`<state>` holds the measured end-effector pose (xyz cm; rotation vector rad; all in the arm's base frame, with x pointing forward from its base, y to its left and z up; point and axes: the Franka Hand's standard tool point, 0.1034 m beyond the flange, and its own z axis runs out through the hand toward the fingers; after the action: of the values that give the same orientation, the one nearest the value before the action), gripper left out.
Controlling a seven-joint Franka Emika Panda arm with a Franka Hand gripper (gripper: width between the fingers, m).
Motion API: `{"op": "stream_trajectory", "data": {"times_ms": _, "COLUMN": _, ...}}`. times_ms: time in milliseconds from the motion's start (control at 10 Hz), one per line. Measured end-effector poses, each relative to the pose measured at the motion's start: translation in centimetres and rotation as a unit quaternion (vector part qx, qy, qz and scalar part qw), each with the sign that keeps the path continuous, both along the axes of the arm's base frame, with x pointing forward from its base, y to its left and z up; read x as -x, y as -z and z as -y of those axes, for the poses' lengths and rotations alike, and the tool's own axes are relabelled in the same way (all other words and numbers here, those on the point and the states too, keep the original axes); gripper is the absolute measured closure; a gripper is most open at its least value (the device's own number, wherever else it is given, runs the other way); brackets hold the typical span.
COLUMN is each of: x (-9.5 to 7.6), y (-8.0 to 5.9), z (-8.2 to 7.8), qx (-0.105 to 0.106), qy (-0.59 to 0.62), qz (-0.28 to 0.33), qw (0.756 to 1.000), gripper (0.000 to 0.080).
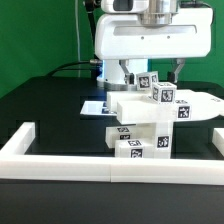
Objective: Assemble chair
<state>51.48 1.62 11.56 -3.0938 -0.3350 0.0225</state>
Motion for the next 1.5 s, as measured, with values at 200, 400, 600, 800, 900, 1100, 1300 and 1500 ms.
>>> {"op": "stream_trajectory", "data": {"times_ms": 200, "x": 0.00, "y": -0.03, "z": -0.02, "qx": -0.001, "qy": -0.080, "qz": 0.002, "qw": 0.997, "gripper": 0.0150}}
{"op": "stream_trajectory", "data": {"times_ms": 400, "x": 0.00, "y": -0.02, "z": 0.06, "qx": -0.002, "qy": -0.142, "qz": 0.004, "qw": 0.990, "gripper": 0.0150}}
{"op": "stream_trajectory", "data": {"times_ms": 600, "x": 0.00, "y": -0.02, "z": 0.23, "qx": 0.000, "qy": -0.207, "qz": 0.005, "qw": 0.978, "gripper": 0.0150}}
{"op": "stream_trajectory", "data": {"times_ms": 800, "x": 0.00, "y": -0.02, "z": 0.28, "qx": 0.000, "qy": -0.207, "qz": 0.005, "qw": 0.978, "gripper": 0.0150}}
{"op": "stream_trajectory", "data": {"times_ms": 900, "x": 0.01, "y": 0.01, "z": 0.30, "qx": 0.000, "qy": -0.207, "qz": 0.005, "qw": 0.978, "gripper": 0.0181}}
{"op": "stream_trajectory", "data": {"times_ms": 1100, "x": 0.04, "y": 0.09, "z": 0.31, "qx": 0.000, "qy": -0.203, "qz": 0.004, "qw": 0.979, "gripper": 0.0359}}
{"op": "stream_trajectory", "data": {"times_ms": 1300, "x": 0.05, "y": 0.10, "z": 0.33, "qx": 0.000, "qy": -0.196, "qz": 0.003, "qw": 0.981, "gripper": 0.0517}}
{"op": "stream_trajectory", "data": {"times_ms": 1500, "x": 0.06, "y": 0.12, "z": 0.31, "qx": 0.001, "qy": -0.142, "qz": 0.002, "qw": 0.990, "gripper": 0.0515}}
